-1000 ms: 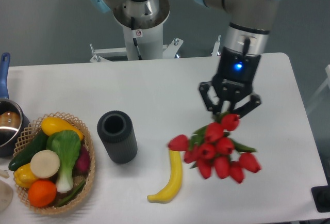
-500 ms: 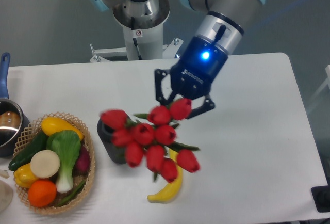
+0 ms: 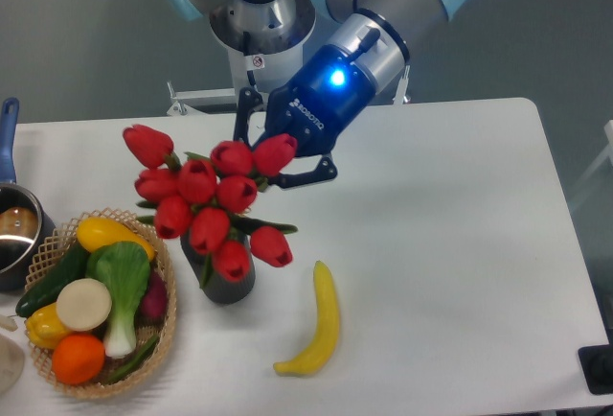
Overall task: Insert the flowers into the vase
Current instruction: 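Lower the tulip stems down into the black vase opening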
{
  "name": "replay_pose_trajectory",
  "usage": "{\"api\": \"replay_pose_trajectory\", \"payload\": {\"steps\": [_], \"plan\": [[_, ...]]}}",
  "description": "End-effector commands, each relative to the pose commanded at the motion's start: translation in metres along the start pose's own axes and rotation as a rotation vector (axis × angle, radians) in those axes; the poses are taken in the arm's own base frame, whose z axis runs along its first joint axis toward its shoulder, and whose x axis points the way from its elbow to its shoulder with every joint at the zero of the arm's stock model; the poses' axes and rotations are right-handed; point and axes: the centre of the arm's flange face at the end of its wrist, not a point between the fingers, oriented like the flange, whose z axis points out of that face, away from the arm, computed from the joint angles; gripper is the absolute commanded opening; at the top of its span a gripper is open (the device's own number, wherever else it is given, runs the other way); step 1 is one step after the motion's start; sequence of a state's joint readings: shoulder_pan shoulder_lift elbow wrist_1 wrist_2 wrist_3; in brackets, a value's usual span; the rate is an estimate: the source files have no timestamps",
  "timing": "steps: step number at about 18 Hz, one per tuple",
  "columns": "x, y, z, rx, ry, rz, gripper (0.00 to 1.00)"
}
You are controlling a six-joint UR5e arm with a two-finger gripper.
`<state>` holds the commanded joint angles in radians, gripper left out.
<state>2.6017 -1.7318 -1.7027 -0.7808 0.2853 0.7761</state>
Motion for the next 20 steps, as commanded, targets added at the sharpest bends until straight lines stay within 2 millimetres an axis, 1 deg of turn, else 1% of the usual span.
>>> {"api": "replay_pose_trajectory", "payload": {"steps": [1,5,7,10,13,14,15,16,18,20], "plan": [[0.002,0.006,0.004,-0.004,0.008,-0.010,0.00],[0.003,0.026,0.009,-0.014,0.017,0.001,0.00],[0.004,0.034,0.011,-0.018,0.022,-0.015,0.00],[0.004,0.041,0.015,-0.023,0.028,-0.024,0.00],[-0.005,0.053,0.023,-0.034,0.032,-0.023,0.00],[-0.007,0.058,0.029,-0.040,0.043,-0.023,0.00],[-0.010,0.062,0.032,-0.043,0.045,-0.023,0.00],[-0.013,0.066,0.033,-0.045,0.048,-0.025,0.01],[-0.016,0.077,0.043,-0.055,0.063,-0.035,0.04],[-0.019,0.090,0.046,-0.083,0.052,-0.048,0.05]]}}
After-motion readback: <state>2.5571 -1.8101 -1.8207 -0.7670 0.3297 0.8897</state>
